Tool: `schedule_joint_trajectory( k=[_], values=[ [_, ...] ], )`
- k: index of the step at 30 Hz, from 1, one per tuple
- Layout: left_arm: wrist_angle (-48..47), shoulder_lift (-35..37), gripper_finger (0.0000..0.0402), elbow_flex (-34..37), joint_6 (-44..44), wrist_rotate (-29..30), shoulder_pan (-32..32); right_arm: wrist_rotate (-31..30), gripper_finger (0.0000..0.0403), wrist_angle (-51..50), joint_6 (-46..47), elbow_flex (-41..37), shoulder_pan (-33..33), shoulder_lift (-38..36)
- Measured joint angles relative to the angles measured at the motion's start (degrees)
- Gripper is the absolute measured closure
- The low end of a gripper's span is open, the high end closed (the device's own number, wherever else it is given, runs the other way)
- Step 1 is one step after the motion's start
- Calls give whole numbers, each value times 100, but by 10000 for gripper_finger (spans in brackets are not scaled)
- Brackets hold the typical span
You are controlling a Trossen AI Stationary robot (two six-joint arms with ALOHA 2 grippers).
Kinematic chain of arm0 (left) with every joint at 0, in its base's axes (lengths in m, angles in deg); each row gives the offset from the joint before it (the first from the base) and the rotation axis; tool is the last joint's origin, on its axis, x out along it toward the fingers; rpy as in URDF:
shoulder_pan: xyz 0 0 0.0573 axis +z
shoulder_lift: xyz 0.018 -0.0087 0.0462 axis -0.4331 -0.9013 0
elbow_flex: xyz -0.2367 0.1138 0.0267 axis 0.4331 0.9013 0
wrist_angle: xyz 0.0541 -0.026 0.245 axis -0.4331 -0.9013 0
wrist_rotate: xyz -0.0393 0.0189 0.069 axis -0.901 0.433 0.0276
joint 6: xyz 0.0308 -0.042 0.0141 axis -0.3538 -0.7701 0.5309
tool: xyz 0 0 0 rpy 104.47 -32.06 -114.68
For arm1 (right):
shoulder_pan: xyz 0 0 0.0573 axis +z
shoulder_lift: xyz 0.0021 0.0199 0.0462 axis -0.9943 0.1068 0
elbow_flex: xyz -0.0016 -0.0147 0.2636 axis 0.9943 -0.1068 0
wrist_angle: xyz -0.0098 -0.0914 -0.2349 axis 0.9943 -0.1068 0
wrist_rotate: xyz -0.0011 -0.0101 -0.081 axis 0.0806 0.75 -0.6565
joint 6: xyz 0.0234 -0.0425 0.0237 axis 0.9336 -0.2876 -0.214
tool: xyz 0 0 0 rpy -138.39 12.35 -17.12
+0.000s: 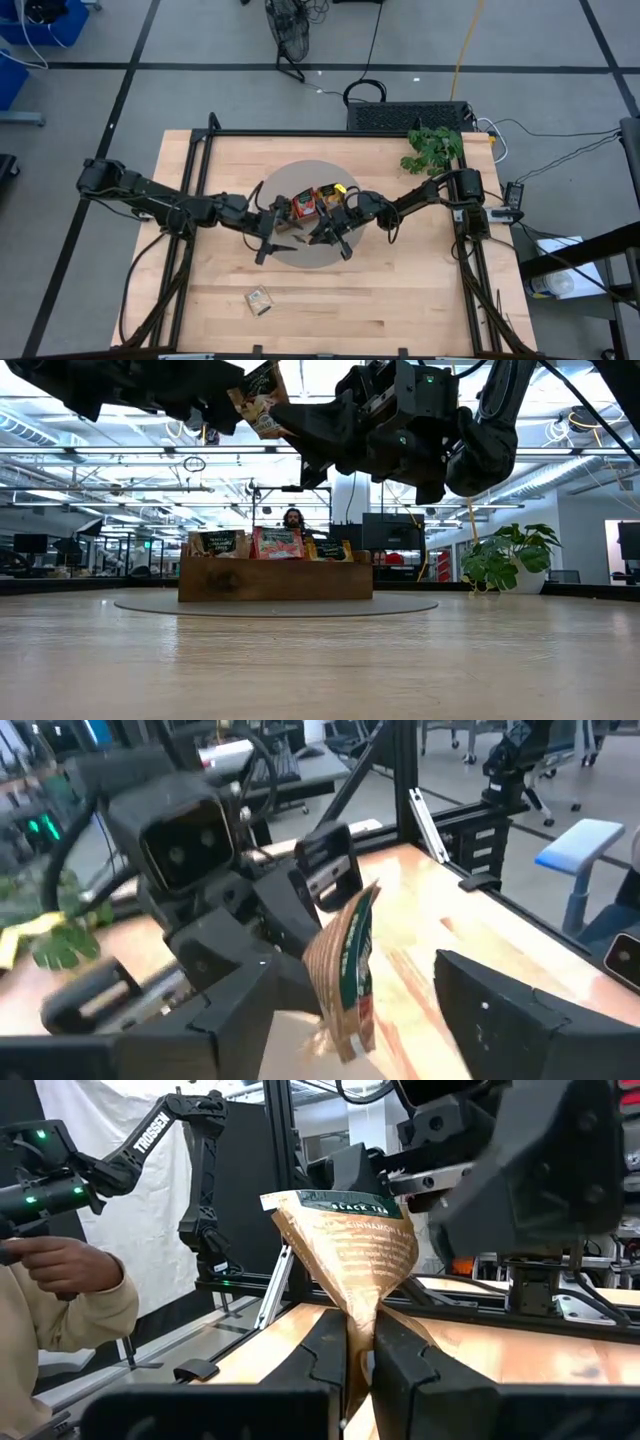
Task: Pick & Place Tea
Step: Put the brown tea bag into the wooden organizer
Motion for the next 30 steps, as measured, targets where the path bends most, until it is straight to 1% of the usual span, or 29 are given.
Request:
schedule_joint_trajectory(
  k=[2, 4, 6, 9, 10, 11, 15, 17, 19, 21, 24, 25, 27, 30],
  values=[
    [104, 2, 157, 0, 173, -13, -33, 0, 390, -24, 0, 0, 0, 0],
    [181, 4, 197, 0, 333, -30, -43, 0, 390, -44, 0, 0, 0, 0],
    [205, 4, 251, 0, 435, -9, -41, 0, 390, -43, -1, 0, 0, 0],
    [64, 4, 348, 0, 441, 161, 62, -2, 390, -51, -26, -3, 0, 0],
    [12, 4, 374, 0, 373, 206, 100, -1, 390, -57, -34, -4, -1, 1],
    [-31, 7, 385, 0, 231, 228, 156, -3, 390, -62, -37, -7, -3, 2],
    [-141, 13, 394, 0, 19, 412, 192, -28, 383, -64, -37, -11, -7, 4],
    [-328, 165, 396, 0, 50, 648, 135, -83, 371, -117, -37, -9, -7, 7],
    [-580, 413, 397, 0, 105, 1122, 42, -164, 356, -127, -26, 15, -12, 3],
    [-1030, 724, 398, -4, 90, 1793, -82, -264, 343, -140, 115, 17, -14, -2],
    [-1688, 1074, 398, -2, -397, 2794, -193, -319, 329, -258, 212, -9, -7, -2],
    [-1886, 1141, 399, -2, -648, 3022, -216, -330, 326, -284, 234, -11, 14, 4],
    [-2203, 1151, 399, -2, -1142, 3309, -287, -304, 320, -291, 240, -11, 31, 7],
    [-2680, 1016, 399, 6, -1709, 3470, -380, -423, 318, -280, 134, -9, -1, 4]
  ],
)
